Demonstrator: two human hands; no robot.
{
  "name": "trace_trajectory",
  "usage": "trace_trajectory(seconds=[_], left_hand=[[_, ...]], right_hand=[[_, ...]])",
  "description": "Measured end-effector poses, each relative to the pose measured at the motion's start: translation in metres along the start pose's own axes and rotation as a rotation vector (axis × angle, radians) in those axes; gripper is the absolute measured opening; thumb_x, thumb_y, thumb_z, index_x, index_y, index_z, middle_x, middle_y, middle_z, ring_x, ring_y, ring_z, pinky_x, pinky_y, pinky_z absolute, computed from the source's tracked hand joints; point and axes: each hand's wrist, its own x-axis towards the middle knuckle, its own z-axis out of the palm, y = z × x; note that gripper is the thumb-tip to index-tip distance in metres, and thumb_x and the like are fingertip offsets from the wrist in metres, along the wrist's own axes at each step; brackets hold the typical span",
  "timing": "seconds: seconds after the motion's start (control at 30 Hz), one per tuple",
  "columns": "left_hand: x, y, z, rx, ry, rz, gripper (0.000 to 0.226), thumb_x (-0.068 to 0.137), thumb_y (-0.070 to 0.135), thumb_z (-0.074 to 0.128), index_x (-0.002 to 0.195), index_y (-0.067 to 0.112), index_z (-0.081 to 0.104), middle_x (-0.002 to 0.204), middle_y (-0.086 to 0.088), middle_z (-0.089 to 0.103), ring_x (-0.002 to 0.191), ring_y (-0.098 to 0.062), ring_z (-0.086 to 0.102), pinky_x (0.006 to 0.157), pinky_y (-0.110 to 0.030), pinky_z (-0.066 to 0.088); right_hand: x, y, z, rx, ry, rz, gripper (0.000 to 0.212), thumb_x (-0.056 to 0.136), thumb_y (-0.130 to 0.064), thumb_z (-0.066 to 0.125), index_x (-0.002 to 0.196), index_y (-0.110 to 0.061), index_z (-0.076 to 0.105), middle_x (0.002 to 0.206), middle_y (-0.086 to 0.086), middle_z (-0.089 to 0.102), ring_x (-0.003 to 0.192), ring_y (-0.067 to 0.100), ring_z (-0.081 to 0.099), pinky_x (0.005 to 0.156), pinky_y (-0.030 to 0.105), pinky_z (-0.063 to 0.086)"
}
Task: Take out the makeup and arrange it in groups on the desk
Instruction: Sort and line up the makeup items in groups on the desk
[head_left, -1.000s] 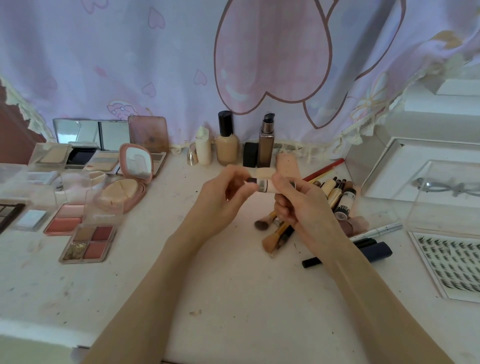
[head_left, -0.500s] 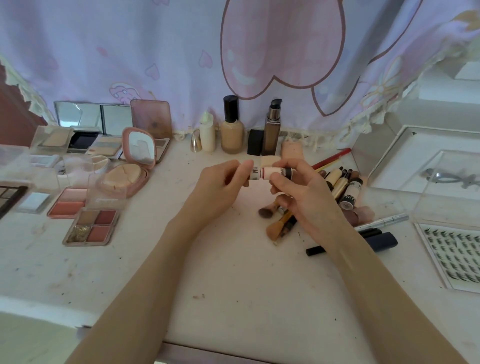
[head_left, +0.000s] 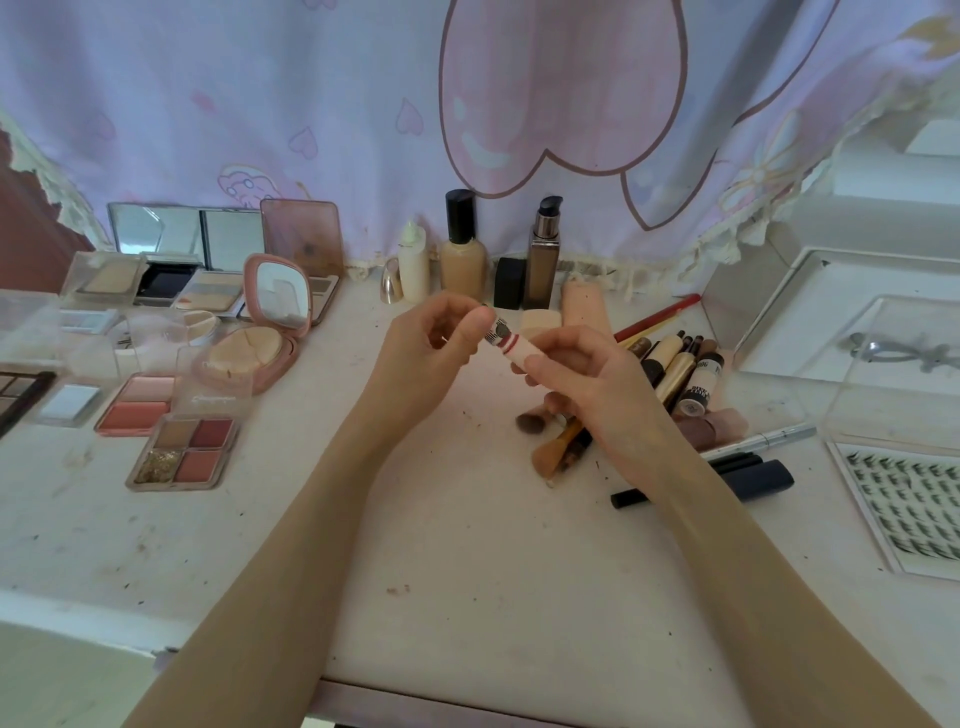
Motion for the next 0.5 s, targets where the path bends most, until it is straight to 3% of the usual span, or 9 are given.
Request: trace_trajectory(seconds=[0.1, 0.2, 0.33, 0.5], left_hand=[[0.001, -0.001, -0.001, -0.013, 0.059, -0.017, 0.007, 0.091, 0.023, 0.054, 0.092, 0.021, 0.061, 0.080, 0.015, 0.059, 0.072, 0.012, 0.053, 0.068, -0.006, 0.041], [0.002, -0.001, -0.003, -0.056, 0.036, -0.005, 0.015, 0.091, 0.020, 0.055, 0.103, 0.021, 0.063, 0.090, 0.016, 0.061, 0.081, 0.014, 0.055, 0.073, -0.005, 0.043], [0.000, 0.002, -0.006, -0.121, 0.019, 0.037, 0.025, 0.092, 0.009, 0.052, 0.114, 0.015, 0.062, 0.095, 0.009, 0.063, 0.074, 0.014, 0.054, 0.070, -0.006, 0.041], [-0.001, 0.004, -0.008, -0.164, 0.020, 0.049, 0.026, 0.093, 0.005, 0.049, 0.114, 0.017, 0.059, 0.095, 0.004, 0.063, 0.071, 0.013, 0.053, 0.069, -0.007, 0.041]], right_hand=[[-0.002, 0.001, 0.008, -0.376, 0.013, -0.192, 0.017, 0.086, -0.015, 0.064, 0.100, -0.023, 0.057, 0.093, -0.013, 0.061, 0.076, -0.008, 0.058, 0.064, 0.004, 0.045], [-0.003, 0.002, 0.012, -0.570, 0.015, -0.273, 0.024, 0.088, -0.018, 0.061, 0.112, -0.020, 0.060, 0.092, -0.015, 0.056, 0.079, -0.007, 0.052, 0.068, 0.003, 0.039], [-0.003, 0.002, 0.014, -0.594, 0.023, -0.266, 0.026, 0.090, -0.019, 0.057, 0.116, -0.017, 0.060, 0.093, -0.015, 0.056, 0.081, -0.002, 0.051, 0.073, 0.008, 0.039], [-0.002, 0.003, 0.019, -0.575, 0.001, -0.253, 0.025, 0.091, -0.019, 0.055, 0.116, -0.018, 0.059, 0.093, -0.015, 0.055, 0.085, 0.002, 0.053, 0.078, 0.014, 0.043]])
